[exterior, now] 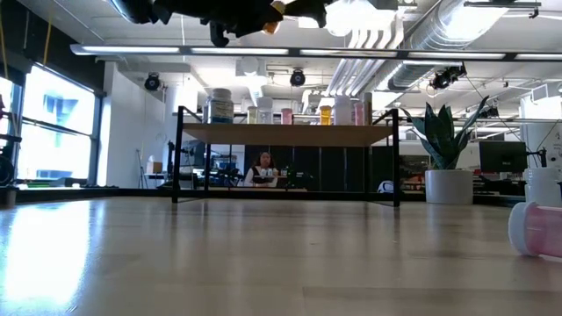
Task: Pick and place medicine bottles onto shelf by color
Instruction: Put the orange pill bottle on the shelf, then put the purple pill bottle on the shelf
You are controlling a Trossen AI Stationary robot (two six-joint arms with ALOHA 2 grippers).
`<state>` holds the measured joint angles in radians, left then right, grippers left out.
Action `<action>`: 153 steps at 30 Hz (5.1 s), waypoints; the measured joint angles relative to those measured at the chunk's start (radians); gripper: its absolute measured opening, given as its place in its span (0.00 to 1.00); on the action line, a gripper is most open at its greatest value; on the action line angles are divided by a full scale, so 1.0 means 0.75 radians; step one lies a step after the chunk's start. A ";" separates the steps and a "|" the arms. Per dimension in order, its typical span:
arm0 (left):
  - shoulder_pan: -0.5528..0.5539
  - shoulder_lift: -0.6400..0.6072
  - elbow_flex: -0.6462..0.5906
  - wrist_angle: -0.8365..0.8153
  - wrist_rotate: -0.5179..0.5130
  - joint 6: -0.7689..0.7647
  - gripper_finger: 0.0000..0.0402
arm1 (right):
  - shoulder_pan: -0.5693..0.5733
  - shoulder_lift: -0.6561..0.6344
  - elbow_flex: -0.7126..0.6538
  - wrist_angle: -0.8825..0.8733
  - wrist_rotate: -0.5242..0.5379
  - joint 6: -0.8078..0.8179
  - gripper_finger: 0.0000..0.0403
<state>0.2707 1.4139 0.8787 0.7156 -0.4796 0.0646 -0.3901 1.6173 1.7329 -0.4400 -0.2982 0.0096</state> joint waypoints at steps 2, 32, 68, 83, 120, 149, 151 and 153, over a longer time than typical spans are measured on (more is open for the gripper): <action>0.000 0.000 0.000 0.003 0.000 0.000 0.24 | 0.000 0.011 0.000 0.003 0.002 0.022 0.54; 0.000 0.000 0.000 0.009 0.001 0.153 0.24 | 0.000 0.029 -0.001 -0.020 -0.012 0.110 0.28; 0.025 -0.166 -0.001 -0.457 -0.110 0.053 0.53 | -0.074 0.029 -0.001 -0.145 0.258 0.080 0.28; 0.190 -0.342 -0.001 -0.702 0.223 0.053 0.53 | -0.074 0.179 -0.001 -0.270 0.376 0.177 0.28; 0.366 -0.361 -0.001 -0.720 0.469 0.058 0.53 | -0.034 0.331 -0.001 -0.425 0.547 0.232 0.28; 0.366 -0.360 0.000 -0.759 0.481 0.068 0.53 | -0.012 0.253 -0.001 -0.448 0.578 0.312 0.40; 0.366 -0.360 0.000 -0.775 0.502 0.099 0.53 | -0.012 0.236 -0.001 -0.449 0.581 0.328 0.40; 0.365 -0.360 0.000 -0.787 0.510 0.124 0.53 | -0.011 0.223 -0.001 -0.455 0.572 0.347 0.40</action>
<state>0.5446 1.1442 0.8787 0.1250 -0.0971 0.1576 -0.3980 1.7848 1.7325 -0.7810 0.1308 0.2695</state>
